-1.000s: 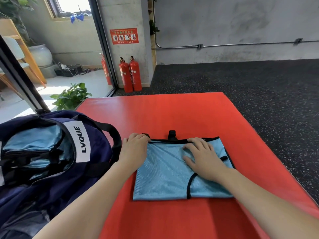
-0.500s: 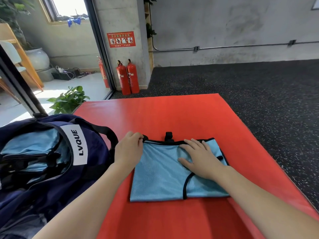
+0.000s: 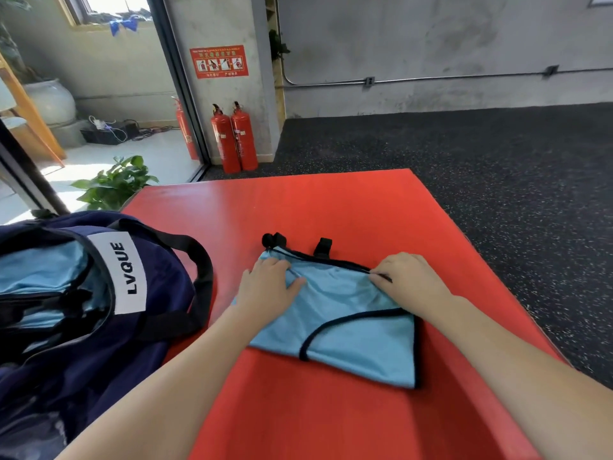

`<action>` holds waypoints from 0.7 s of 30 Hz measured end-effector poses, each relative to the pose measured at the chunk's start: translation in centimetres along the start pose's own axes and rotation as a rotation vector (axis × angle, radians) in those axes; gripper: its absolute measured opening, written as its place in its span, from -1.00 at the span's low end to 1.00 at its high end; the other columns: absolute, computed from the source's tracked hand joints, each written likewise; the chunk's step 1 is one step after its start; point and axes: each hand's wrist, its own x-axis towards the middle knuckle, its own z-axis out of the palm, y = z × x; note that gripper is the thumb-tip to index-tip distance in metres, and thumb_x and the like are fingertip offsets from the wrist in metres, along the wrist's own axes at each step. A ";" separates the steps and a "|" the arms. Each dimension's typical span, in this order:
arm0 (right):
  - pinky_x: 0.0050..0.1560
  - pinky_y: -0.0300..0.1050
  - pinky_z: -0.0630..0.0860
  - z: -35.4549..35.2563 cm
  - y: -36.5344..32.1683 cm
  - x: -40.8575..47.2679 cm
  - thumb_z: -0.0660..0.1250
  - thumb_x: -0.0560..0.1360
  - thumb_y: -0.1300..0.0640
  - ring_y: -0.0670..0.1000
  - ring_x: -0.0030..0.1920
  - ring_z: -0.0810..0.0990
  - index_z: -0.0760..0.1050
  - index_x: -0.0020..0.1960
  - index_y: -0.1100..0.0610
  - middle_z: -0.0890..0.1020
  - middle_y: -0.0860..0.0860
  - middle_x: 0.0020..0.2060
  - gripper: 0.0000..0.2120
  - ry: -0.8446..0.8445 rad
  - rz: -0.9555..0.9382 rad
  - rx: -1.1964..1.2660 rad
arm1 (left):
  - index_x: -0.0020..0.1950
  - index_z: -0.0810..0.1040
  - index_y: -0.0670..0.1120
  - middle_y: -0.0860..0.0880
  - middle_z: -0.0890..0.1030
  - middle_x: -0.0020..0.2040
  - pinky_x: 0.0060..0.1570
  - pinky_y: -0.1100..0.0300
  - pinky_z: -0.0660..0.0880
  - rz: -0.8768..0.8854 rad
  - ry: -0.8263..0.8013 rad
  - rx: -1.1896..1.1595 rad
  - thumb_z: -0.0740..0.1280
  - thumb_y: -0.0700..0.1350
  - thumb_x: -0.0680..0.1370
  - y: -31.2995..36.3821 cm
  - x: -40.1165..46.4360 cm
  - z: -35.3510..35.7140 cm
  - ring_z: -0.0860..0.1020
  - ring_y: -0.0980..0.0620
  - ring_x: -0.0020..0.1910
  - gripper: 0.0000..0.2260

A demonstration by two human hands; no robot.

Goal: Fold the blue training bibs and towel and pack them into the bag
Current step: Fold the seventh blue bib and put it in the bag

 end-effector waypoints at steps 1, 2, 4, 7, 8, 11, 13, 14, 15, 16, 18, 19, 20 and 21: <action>0.19 -0.02 0.43 -0.4 0.0 -0.2 0.22 0.63 -0.16 -0.02 0.15 0.57 0.67 0.12 -0.12 0.66 -0.14 0.08 -0.72 -0.008 -0.004 0.001 | 0.37 0.50 -0.01 -0.01 0.53 0.32 0.28 -0.07 0.36 -0.013 -0.021 0.014 0.19 0.30 0.59 0.5 0.3 0.2 0.43 -0.09 0.35 -0.49; 0.10 -0.03 0.46 -0.8 -0.1 -0.4 0.25 0.61 -0.19 -0.02 0.09 0.58 0.69 0.06 -0.11 0.66 -0.12 0.01 -0.72 -0.030 0.005 0.016 | 0.40 0.48 -0.01 -0.01 0.50 0.36 0.33 -0.10 0.32 -0.026 -0.043 0.017 0.16 0.33 0.59 1.1 0.5 0.5 0.40 -0.09 0.38 -0.45; -0.05 -0.08 0.46 -1.5 -0.5 -1.1 0.29 0.56 -0.26 -0.03 -0.02 0.58 0.69 -0.07 -0.07 0.64 -0.11 -0.10 -0.68 -0.065 0.012 0.036 | 0.41 0.44 -0.02 -0.02 0.44 0.41 0.39 -0.16 0.23 -0.038 -0.085 -0.009 0.11 0.40 0.57 2.5 0.9 0.9 0.34 -0.12 0.43 -0.38; -0.21 -0.13 0.29 -2.4 -1.6 -2.8 0.29 0.54 -0.31 -0.03 -0.13 0.56 0.59 -0.21 -0.02 0.63 -0.10 -0.21 -0.61 -0.098 -0.032 -0.021 | 0.48 0.35 -0.01 -0.07 0.30 0.52 0.44 -0.22 0.13 -0.001 -0.154 0.008 0.05 0.46 0.54 4.8 1.3 1.3 0.21 -0.16 0.50 -0.29; -0.24 -0.14 0.23 -2.6 -2.0 -3.5 0.29 0.53 -0.31 -0.03 -0.15 0.54 0.58 -0.22 -0.01 0.64 -0.09 -0.23 -0.61 -0.111 -0.050 -0.041 | 0.52 0.31 0.01 -0.09 0.26 0.55 0.46 -0.22 0.09 0.017 -0.176 0.024 0.04 0.47 0.53 5.5 1.4 1.5 0.17 -0.17 0.52 -0.27; -0.20 -0.12 0.18 -2.9 -2.6 -5.5 0.29 0.53 -0.31 -0.03 -0.16 0.53 0.58 -0.20 0.02 0.65 -0.06 -0.23 -0.58 -0.132 -0.091 -0.059 | 0.59 0.19 0.09 -0.11 0.15 0.59 0.48 -0.26 0.02 0.087 -0.217 0.045 0.01 0.48 0.53 7.6 1.5 2.2 0.08 -0.19 0.55 -0.27; -0.15 -0.11 0.18 -2.8 -2.6 -6.8 0.28 0.53 -0.31 -0.02 -0.15 0.56 0.55 -0.21 0.03 0.64 -0.06 -0.24 -0.58 -0.140 -0.118 -0.060 | 0.61 0.12 0.12 -0.13 0.10 0.61 0.49 -0.24 0.00 0.151 -0.242 0.045 0.00 0.45 0.56 8.9 1.3 2.5 0.04 -0.19 0.57 -0.30; -0.13 -0.10 0.21 -2.8 -2.4 -7.2 0.27 0.53 -0.32 -0.01 -0.15 0.56 0.54 -0.21 0.03 0.63 -0.06 -0.24 -0.58 -0.145 -0.132 -0.063 | 0.62 0.09 0.13 -0.14 0.07 0.62 0.50 -0.23 -0.01 0.183 -0.256 0.045 0.00 0.42 0.58 9.6 1.1 2.5 0.02 -0.18 0.58 -0.32; -0.11 -0.07 0.24 -2.8 -2.2 -7.7 0.26 0.53 -0.33 -0.01 -0.15 0.57 0.53 -0.20 0.02 0.63 -0.07 -0.24 -0.58 -0.151 -0.142 -0.064 | 0.63 0.07 0.13 -0.14 0.05 0.63 0.51 -0.22 -0.01 0.210 -0.268 0.048 0.00 0.39 0.60 10.2 0.8 2.4 0.01 -0.18 0.59 -0.35; -0.08 -0.06 0.28 -2.8 -2.1 -8.1 0.26 0.52 -0.34 -0.01 -0.14 0.58 0.52 -0.19 0.00 0.63 -0.08 -0.23 -0.59 -0.153 -0.148 -0.063 | 0.63 0.06 0.12 -0.14 0.03 0.64 0.52 -0.22 -0.02 0.232 -0.277 0.052 0.00 0.36 0.62 10.6 0.4 2.3 0.00 -0.17 0.60 -0.37; -0.02 -0.05 0.34 -3.1 -1.7 -8.9 0.26 0.51 -0.34 -0.03 -0.08 0.58 0.53 -0.12 -0.04 0.62 -0.10 -0.18 -0.62 -0.150 -0.150 -0.051 | 0.64 0.04 0.12 -0.13 0.01 0.64 0.52 -0.21 -0.02 0.258 -0.291 0.052 0.00 0.32 0.64 11.0 -0.5 1.9 -0.01 -0.15 0.61 -0.40; 0.02 -0.05 0.37 -3.3 -1.6 -9.3 0.27 0.51 -0.33 -0.05 -0.05 0.57 0.54 -0.06 -0.05 0.60 -0.12 -0.14 -0.65 -0.149 -0.149 -0.038 | 0.64 0.04 0.12 -0.14 0.01 0.64 0.53 -0.20 -0.02 0.270 -0.298 0.047 0.00 0.31 0.65 11.0 -1.1 1.7 0.00 -0.14 0.61 -0.41; 0.06 -0.04 0.39 -3.5 -1.5 -9.7 0.28 0.50 -0.31 -0.06 -0.02 0.55 0.55 -0.01 -0.06 0.58 -0.14 -0.11 -0.67 -0.150 -0.148 -0.018 | 0.64 0.04 0.13 -0.14 0.01 0.64 0.53 -0.20 -0.02 0.285 -0.302 0.043 0.00 0.30 0.65 10.8 -1.7 1.5 0.00 -0.14 0.61 -0.42; 0.09 -0.04 0.41 -3.7 -1.5 -10.1 0.31 0.50 -0.28 -0.08 0.01 0.54 0.54 0.03 -0.07 0.55 -0.15 -0.09 -0.69 -0.152 -0.155 0.005 | 0.63 0.05 0.14 -0.14 0.02 0.64 0.53 -0.18 -0.02 0.304 -0.301 0.039 0.01 0.29 0.66 10.4 -2.4 1.2 0.01 -0.13 0.61 -0.43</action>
